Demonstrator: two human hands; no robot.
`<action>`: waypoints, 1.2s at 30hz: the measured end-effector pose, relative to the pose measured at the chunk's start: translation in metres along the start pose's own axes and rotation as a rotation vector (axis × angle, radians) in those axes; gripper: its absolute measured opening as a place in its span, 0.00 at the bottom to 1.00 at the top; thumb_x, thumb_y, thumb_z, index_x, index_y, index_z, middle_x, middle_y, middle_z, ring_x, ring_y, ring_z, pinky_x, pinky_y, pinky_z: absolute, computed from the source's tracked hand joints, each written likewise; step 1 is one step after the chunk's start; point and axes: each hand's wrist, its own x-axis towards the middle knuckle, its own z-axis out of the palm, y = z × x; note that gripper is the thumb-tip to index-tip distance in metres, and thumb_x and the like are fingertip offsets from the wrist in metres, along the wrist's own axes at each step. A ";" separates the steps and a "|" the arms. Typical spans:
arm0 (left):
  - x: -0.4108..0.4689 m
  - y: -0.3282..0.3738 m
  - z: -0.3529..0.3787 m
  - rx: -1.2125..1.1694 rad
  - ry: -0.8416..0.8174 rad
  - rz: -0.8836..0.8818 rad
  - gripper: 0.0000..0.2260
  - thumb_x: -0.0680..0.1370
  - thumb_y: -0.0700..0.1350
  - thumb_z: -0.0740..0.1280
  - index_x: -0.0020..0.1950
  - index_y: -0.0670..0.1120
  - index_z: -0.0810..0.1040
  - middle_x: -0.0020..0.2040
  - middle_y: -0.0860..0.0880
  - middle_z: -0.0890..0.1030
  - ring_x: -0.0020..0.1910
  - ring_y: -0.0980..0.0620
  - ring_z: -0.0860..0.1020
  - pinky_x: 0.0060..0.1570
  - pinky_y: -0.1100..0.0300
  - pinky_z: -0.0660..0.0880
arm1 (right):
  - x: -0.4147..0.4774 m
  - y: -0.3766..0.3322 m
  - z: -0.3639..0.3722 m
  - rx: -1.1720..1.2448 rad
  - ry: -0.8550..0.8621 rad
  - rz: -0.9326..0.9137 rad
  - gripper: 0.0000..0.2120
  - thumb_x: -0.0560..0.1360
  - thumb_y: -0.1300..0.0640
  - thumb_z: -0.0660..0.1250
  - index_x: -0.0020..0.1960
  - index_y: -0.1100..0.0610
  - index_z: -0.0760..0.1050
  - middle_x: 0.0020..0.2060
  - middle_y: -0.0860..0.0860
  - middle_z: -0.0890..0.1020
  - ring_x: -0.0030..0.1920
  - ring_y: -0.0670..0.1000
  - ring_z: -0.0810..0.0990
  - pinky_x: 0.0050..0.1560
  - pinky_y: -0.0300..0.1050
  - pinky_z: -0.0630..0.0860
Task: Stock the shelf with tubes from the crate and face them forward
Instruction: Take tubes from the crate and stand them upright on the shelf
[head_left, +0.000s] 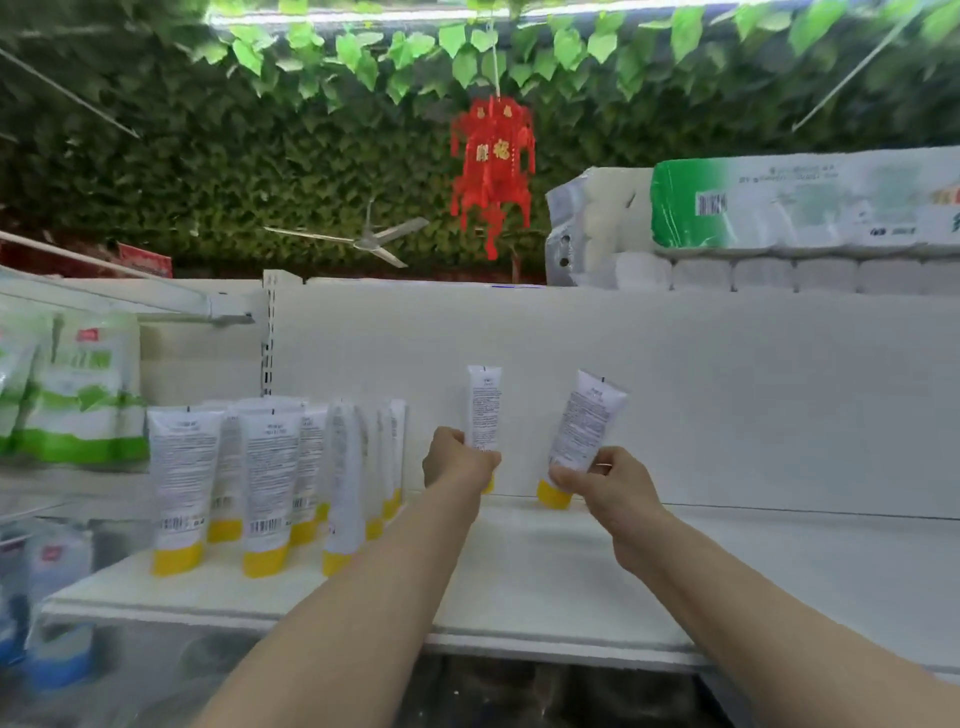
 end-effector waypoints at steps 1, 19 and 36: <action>0.009 -0.001 0.001 0.017 0.007 -0.007 0.15 0.71 0.40 0.72 0.55 0.45 0.73 0.49 0.48 0.77 0.39 0.51 0.75 0.40 0.60 0.71 | 0.006 0.001 0.006 -0.045 0.026 -0.004 0.19 0.68 0.58 0.78 0.55 0.57 0.75 0.49 0.52 0.81 0.45 0.48 0.79 0.40 0.40 0.71; 0.066 -0.038 0.002 0.193 0.011 -0.015 0.16 0.70 0.43 0.76 0.52 0.47 0.73 0.51 0.49 0.81 0.47 0.48 0.78 0.50 0.57 0.75 | 0.090 0.019 0.081 -0.660 -0.038 0.097 0.19 0.60 0.43 0.74 0.47 0.46 0.73 0.50 0.51 0.77 0.54 0.53 0.77 0.55 0.52 0.78; 0.063 -0.046 -0.006 0.294 0.024 -0.040 0.18 0.69 0.44 0.77 0.54 0.47 0.74 0.54 0.49 0.81 0.52 0.47 0.79 0.49 0.59 0.74 | 0.105 0.052 0.077 -0.676 -0.111 0.073 0.19 0.60 0.42 0.71 0.47 0.50 0.76 0.49 0.52 0.79 0.54 0.54 0.76 0.54 0.51 0.77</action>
